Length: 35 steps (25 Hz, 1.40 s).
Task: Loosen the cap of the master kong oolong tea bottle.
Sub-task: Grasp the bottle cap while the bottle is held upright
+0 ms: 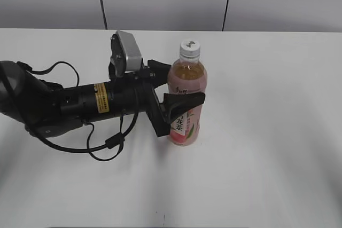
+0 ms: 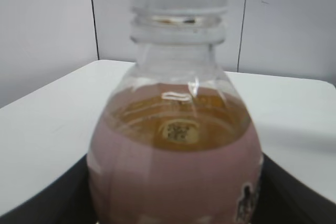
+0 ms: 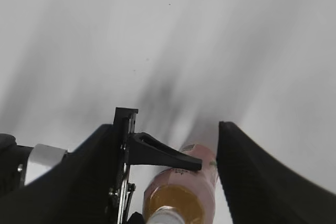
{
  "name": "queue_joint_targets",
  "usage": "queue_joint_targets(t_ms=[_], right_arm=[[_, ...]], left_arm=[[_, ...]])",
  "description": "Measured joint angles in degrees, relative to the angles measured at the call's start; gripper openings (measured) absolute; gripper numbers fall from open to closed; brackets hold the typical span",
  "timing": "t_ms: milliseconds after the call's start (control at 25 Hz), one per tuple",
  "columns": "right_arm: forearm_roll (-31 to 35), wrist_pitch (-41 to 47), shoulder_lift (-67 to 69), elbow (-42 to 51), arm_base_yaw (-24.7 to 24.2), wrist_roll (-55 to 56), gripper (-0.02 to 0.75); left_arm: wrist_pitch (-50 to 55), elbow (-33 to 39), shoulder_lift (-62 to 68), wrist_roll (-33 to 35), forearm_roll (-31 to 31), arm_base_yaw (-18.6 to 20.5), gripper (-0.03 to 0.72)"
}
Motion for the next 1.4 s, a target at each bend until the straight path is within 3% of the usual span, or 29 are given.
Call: queue_joint_targets(t_ms=[320, 800, 1200, 1400], right_arm=[[-0.7, 0.0, 0.0, 0.0, 0.0, -2.7, 0.461], [-1.0, 0.0, -2.5, 0.4, 0.0, -5.5, 0.461], [0.3, 0.0, -8.6, 11.7, 0.0, -4.4, 0.456], [4.6, 0.0, -12.3, 15.6, 0.0, -2.7, 0.421]], left_arm=[[-0.9, -0.3, -0.1, -1.7, 6.1, 0.0, 0.465], [-1.5, -0.4, -0.1, -4.8, 9.4, 0.1, 0.465], [-1.5, -0.4, -0.1, -4.9, 9.5, 0.1, 0.465], [-1.5, -0.4, -0.1, -4.9, 9.5, 0.1, 0.465]])
